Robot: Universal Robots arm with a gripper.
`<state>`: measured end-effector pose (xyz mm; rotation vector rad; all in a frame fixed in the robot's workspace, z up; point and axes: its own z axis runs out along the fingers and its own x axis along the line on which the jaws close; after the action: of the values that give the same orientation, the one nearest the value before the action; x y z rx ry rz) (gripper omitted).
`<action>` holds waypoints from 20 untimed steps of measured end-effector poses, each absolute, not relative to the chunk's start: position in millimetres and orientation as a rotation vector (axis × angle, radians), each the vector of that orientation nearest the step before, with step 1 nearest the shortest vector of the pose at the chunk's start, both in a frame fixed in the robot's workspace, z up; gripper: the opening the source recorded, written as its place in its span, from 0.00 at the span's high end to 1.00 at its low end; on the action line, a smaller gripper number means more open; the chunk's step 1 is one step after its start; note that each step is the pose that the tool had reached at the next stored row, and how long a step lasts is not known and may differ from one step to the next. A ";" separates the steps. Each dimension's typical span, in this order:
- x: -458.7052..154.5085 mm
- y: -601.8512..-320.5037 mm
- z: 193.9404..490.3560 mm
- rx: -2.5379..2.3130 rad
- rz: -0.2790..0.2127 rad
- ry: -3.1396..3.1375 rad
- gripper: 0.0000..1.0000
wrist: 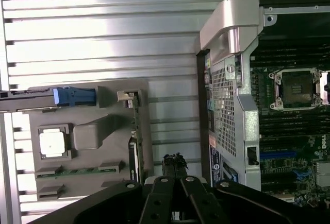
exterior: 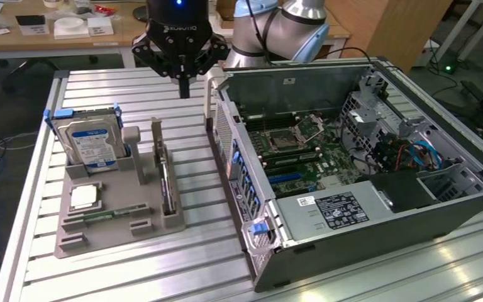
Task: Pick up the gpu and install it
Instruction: 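Reach for the gpu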
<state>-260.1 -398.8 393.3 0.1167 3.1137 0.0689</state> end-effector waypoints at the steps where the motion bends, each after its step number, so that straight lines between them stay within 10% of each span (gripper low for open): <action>1: -261.7 -398.8 393.3 0.117 0.069 3.114 0.89; 20: -291.0 -398.9 393.3 0.117 0.069 3.114 0.89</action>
<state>-291.0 -398.9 393.3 0.1165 3.1136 0.0689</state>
